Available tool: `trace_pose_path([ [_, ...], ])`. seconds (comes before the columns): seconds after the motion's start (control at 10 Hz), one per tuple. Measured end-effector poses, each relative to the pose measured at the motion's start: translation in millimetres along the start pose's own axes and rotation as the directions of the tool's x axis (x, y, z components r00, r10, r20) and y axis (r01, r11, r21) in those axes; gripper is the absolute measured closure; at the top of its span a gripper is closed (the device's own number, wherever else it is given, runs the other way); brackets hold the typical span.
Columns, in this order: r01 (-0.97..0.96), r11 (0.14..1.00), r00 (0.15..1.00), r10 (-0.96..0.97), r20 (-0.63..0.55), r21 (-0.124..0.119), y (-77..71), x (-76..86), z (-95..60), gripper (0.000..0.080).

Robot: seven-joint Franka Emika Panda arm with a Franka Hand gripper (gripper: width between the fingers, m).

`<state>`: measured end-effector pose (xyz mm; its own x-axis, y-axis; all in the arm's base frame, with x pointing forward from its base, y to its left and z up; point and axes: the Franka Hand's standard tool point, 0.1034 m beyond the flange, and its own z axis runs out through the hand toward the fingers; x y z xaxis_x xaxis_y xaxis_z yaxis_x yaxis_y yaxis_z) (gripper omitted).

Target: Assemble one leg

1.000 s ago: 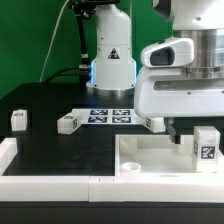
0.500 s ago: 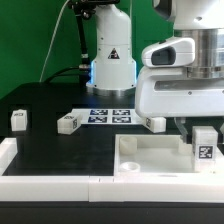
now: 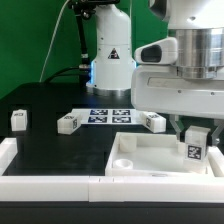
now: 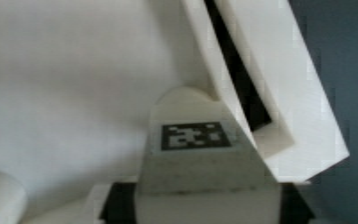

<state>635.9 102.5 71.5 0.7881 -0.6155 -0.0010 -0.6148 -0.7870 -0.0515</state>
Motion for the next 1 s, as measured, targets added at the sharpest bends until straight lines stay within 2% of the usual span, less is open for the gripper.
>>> trace_pose_path([
  [0.2, -0.191, 0.981, 0.981, 0.190, -0.032, -0.032, 14.9, 7.7, -1.8, 0.0505],
  [0.3, -0.258, 0.965, 0.966, 0.256, -0.045, -0.054, 22.7, 11.2, -2.9, 0.0502],
  [0.4, -0.281, 0.958, 0.959, 0.278, -0.051, -0.065, 26.5, 12.6, -3.3, 0.0501],
  [0.7, -0.266, 0.962, 0.963, 0.263, -0.051, -0.066, 27.0, 13.1, -3.2, 0.0501],
  [0.8, -0.267, 0.962, 0.963, 0.264, -0.050, -0.066, 26.9, 12.9, -2.9, 0.0415],
  [0.9, -0.267, 0.961, 0.963, 0.264, -0.050, -0.066, 26.9, 12.9, -2.8, 0.0415],
  [1.0, -0.267, 0.961, 0.963, 0.264, -0.050, -0.066, 27.0, 12.8, -2.7, 0.0231],
])
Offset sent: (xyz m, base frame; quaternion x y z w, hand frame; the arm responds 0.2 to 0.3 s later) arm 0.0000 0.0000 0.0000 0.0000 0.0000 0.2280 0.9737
